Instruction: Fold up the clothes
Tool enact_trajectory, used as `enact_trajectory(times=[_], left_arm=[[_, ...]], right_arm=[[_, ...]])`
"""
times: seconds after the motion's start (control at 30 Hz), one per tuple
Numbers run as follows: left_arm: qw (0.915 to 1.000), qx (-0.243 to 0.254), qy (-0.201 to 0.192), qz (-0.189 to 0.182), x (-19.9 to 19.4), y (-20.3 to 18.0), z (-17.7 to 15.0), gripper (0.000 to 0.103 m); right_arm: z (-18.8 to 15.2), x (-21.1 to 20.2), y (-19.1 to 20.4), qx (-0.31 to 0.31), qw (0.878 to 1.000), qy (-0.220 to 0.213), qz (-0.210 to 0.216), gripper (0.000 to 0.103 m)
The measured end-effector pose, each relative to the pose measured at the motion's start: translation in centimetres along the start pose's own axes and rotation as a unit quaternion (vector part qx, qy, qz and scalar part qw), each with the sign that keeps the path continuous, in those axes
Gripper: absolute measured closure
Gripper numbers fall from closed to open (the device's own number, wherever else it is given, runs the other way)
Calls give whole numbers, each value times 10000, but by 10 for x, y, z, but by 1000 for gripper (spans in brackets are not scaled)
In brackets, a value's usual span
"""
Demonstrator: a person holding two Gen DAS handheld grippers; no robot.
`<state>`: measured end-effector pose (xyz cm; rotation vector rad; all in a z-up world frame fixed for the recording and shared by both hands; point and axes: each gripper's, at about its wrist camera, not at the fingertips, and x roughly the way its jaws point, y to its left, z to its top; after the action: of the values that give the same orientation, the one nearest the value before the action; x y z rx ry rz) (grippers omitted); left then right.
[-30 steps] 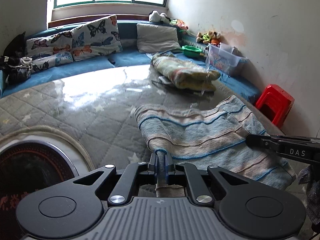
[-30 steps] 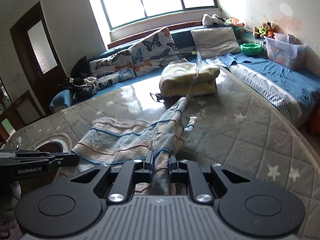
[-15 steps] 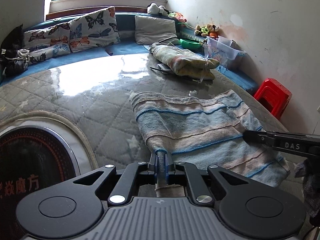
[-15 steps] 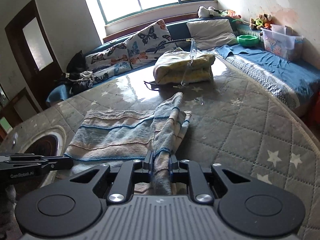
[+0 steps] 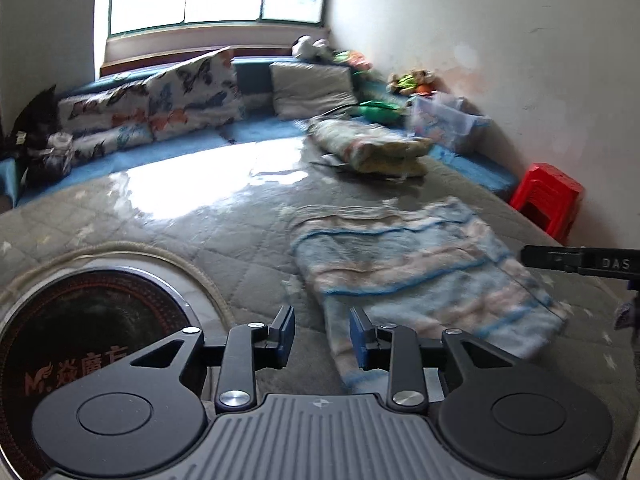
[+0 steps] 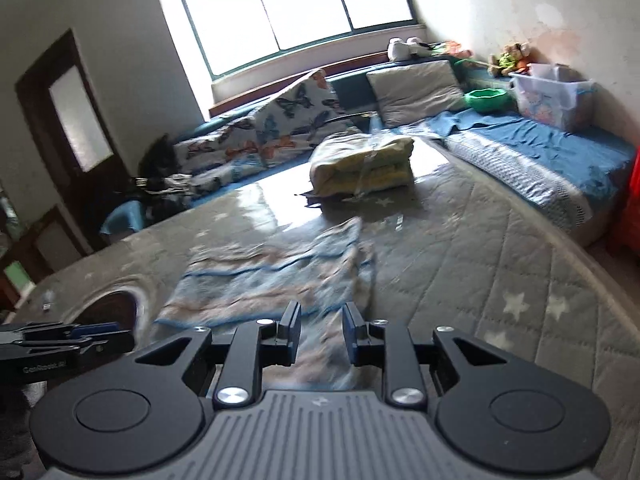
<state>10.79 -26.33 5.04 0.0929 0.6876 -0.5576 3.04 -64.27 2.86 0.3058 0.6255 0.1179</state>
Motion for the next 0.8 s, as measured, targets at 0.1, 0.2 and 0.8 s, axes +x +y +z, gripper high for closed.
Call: enact_trajectory(times=[0.1,0.2,0.8], left_arm=[[9996,173,-2,-204,-8,-10,-9,70],[9993,284,121,-215,-4,-16,-19,70],[9991,122,370,-187,7,-6,-36,70]], right_arm=[[-14,-11,3,-9,9999,24,114,80],[-26,-12,1,97,9998,103,122,80],[14,35,14,-131,9998,166,-12,81]])
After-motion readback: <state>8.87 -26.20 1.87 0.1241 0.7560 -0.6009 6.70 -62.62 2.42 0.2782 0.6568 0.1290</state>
